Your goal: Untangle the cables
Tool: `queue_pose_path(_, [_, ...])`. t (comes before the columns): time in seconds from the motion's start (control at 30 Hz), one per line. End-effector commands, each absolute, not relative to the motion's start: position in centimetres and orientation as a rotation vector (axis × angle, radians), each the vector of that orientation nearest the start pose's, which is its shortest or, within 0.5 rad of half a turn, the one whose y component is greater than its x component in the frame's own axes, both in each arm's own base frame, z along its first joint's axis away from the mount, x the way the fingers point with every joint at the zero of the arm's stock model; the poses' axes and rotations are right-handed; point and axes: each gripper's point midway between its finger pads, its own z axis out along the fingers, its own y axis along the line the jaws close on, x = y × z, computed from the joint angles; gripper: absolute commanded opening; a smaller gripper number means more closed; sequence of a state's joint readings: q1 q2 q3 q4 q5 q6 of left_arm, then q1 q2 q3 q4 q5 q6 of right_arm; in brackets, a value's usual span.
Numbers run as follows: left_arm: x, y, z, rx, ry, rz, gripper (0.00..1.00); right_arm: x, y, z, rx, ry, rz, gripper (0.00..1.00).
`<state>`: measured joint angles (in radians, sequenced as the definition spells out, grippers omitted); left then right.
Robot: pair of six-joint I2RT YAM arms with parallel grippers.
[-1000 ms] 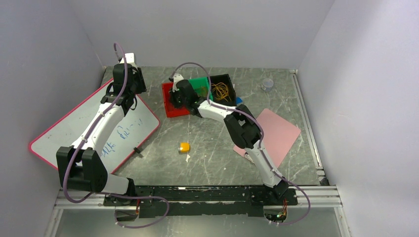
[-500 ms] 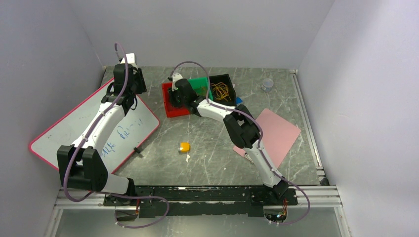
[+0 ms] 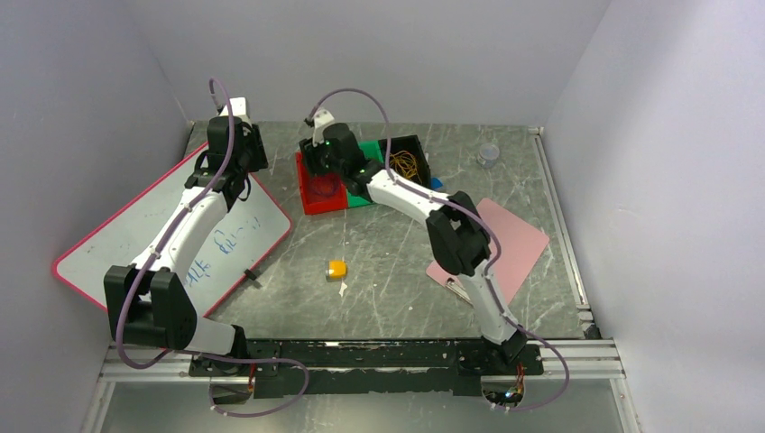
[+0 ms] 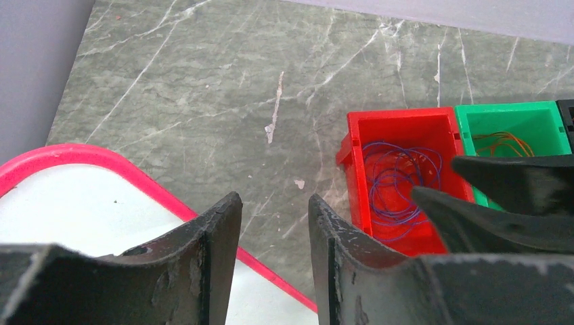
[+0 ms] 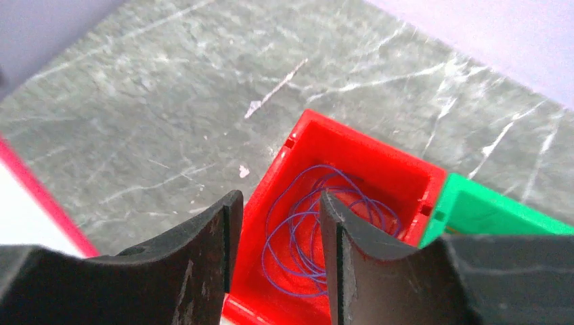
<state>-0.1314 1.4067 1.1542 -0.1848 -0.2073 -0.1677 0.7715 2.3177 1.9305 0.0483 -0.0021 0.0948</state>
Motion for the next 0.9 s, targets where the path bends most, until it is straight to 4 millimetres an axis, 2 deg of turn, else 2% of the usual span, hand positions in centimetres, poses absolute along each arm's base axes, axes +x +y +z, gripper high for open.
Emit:
queue_pose_path(0.0, [43.8, -2.3, 24.4, -0.178, 1.95, 0.026, 0.47, 47.6, 45.4, 21.3, -0.609, 1.719, 0.56, 0.5])
queue_pose_path(0.03, [43.8, -2.3, 24.4, -0.18, 1.947, 0.024, 0.47, 47.4, 44.9, 22.4, -0.595, 1.699, 0.553, 0.51])
queue_pose_path(0.17, [43.6, -2.6, 25.1, -0.167, 1.922, -0.001, 0.47, 46.3, 42.4, 23.6, -0.571, 1.67, 0.494, 0.53])
queue_pose_path(0.23, [43.4, -2.8, 25.8, -0.16, 1.9, -0.016, 0.47, 45.2, 40.2, 25.3, -0.523, 1.634, 0.462, 0.54])
queue_pose_path(0.33, [42.8, -2.6, 26.8, -0.176, 1.863, -0.019, 0.48, 43.2, 36.2, 26.4, -0.442, 1.599, 0.409, 0.56])
queue_pose_path(0.47, [41.9, -3.4, 28.2, -0.173, 1.817, -0.077, 0.51, 40.1, 30.8, 26.1, -0.336, 1.646, 0.343, 0.62])
queue_pose_path(0.67, [39.8, -6.8, 29.4, -0.12, 1.817, -0.223, 0.54, 34.8, 22.5, 24.4, -0.205, 1.739, 0.237, 0.78])
queue_pose_path(0.7, [39.3, -7.1, 29.6, -0.121, 1.813, -0.246, 0.54, 34.0, 21.1, 23.9, -0.178, 1.76, 0.211, 0.81])
queue_pose_path(0.77, [37.9, -7.1, 29.9, -0.136, 1.803, -0.272, 0.56, 32.5, 18.4, 23.4, -0.112, 1.781, 0.157, 0.98])
queue_pose_path(0.87, [36.0, -7.0, 29.1, -0.156, 1.818, -0.294, 0.59, 30.2, 15.2, 22.5, -0.022, 1.786, 0.131, 1.0])
